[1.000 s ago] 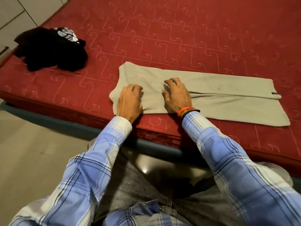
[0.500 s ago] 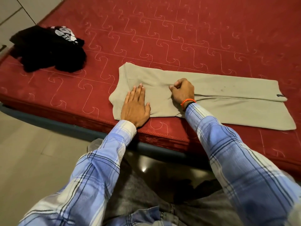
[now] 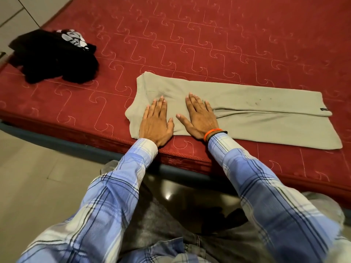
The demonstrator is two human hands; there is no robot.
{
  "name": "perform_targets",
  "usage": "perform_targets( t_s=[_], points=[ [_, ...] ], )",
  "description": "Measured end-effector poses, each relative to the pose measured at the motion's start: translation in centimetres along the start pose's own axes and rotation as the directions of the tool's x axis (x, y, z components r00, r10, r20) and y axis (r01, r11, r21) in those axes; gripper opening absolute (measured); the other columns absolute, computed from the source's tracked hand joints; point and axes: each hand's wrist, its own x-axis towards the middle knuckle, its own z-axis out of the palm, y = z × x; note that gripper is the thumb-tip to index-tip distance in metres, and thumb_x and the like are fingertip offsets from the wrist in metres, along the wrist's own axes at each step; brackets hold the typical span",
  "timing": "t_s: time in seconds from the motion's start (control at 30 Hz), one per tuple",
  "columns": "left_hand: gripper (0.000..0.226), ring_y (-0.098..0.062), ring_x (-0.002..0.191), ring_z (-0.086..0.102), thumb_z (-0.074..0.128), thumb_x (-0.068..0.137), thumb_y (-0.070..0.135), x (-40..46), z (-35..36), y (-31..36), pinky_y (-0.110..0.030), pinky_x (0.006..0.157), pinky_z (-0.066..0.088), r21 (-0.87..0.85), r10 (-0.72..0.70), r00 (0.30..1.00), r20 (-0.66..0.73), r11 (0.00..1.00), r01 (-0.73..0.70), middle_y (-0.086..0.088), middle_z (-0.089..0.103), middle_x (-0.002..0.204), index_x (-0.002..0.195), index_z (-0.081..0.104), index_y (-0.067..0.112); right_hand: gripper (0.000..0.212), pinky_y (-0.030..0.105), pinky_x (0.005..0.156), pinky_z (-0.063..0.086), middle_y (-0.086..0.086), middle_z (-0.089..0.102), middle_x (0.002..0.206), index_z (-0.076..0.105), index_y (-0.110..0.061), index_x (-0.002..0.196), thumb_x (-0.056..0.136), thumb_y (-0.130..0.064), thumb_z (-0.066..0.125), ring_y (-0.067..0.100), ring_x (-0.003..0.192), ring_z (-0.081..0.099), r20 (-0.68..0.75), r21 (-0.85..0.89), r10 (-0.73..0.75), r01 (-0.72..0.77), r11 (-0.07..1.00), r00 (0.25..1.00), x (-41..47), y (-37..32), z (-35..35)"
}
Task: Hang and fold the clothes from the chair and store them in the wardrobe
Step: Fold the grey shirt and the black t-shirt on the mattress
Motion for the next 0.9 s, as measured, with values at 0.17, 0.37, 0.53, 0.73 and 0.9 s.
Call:
perform_targets(
  t_s=[0.17,0.37,0.53,0.73,0.9],
  points=[
    [0.067,-0.023,0.151,0.005,0.036,0.098,0.034,0.2,-0.8,0.2,-0.039,0.123,0.001,-0.071,-0.007,1.000,0.022,0.997,0.008,-0.006,0.007,0.164,0.155,0.015,0.008,0.072,0.042,0.121,0.016,0.013,0.027,0.158,0.030,-0.007,0.150,0.096,-0.055,0.038,0.026,0.147,0.023,-0.122,0.201,-0.018,0.042,0.979,0.992,-0.8,0.8,-1.4],
    [0.058,-0.029,0.147,0.022,0.050,0.093,0.023,0.5,-2.2,4.4,-0.038,0.122,0.008,-0.220,0.016,0.997,-0.076,0.975,-0.033,-0.014,0.027,0.158,0.146,0.036,0.004,0.046,0.038,0.099,0.038,0.010,0.060,0.123,0.055,-0.007,0.126,0.090,-0.037,0.054,0.028,0.115,0.052,-0.331,0.330,0.159,-0.044,0.943,0.930,-3.5,4.8,-4.2],
    [0.059,-0.030,0.145,0.027,0.047,0.092,0.033,2.3,-1.8,11.7,-0.037,0.121,0.016,-0.287,0.163,0.985,-0.046,0.943,-0.170,-0.015,0.033,0.156,0.143,0.041,0.004,0.038,0.036,0.096,0.039,0.011,0.062,0.116,0.058,-0.008,0.120,0.087,-0.026,0.062,0.030,0.110,0.053,-0.328,0.363,0.320,-0.194,0.911,0.889,-6.2,10.1,-5.6],
    [0.064,-0.031,0.144,0.027,0.043,0.093,0.042,5.1,0.1,20.9,-0.037,0.120,0.016,-0.276,0.314,0.949,0.010,0.914,-0.299,-0.015,0.033,0.155,0.144,0.041,0.003,0.040,0.036,0.098,0.039,0.010,0.061,0.117,0.056,-0.009,0.122,0.086,-0.024,0.064,0.029,0.113,0.053,-0.300,0.374,0.501,-0.383,0.845,0.812,-10.4,17.3,-7.1],
    [0.061,-0.031,0.144,0.027,0.048,0.096,0.042,7.3,2.1,27.0,-0.038,0.120,0.017,-0.238,0.405,0.914,0.031,0.891,-0.387,-0.016,0.031,0.156,0.143,0.040,0.004,0.042,0.040,0.100,0.041,0.010,0.058,0.122,0.054,-0.011,0.124,0.087,-0.028,0.063,0.030,0.117,0.050,-0.301,0.390,0.659,-0.541,0.745,0.690,-12.7,22.9,-8.6]
  ],
)
